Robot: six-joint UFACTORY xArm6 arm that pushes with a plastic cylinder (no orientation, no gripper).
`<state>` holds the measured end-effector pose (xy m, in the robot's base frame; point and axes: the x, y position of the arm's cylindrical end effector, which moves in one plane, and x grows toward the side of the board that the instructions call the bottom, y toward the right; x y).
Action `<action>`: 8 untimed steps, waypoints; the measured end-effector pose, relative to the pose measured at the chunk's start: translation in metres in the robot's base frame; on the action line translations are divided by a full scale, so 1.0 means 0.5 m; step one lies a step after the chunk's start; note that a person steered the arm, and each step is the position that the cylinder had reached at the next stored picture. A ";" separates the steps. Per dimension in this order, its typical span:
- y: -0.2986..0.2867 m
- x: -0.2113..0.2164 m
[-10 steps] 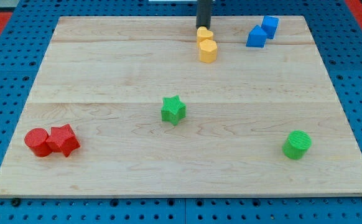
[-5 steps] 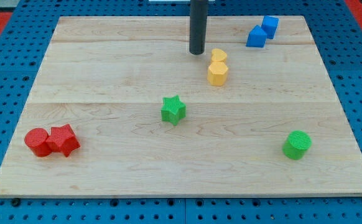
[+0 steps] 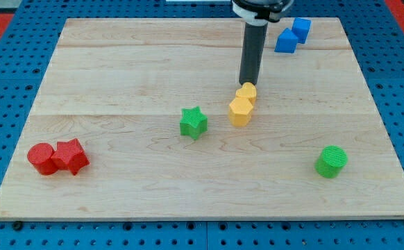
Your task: Move the yellow blocks to the bottom center of the board
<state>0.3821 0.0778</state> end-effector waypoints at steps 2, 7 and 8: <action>-0.056 0.083; -0.230 0.265; -0.297 0.271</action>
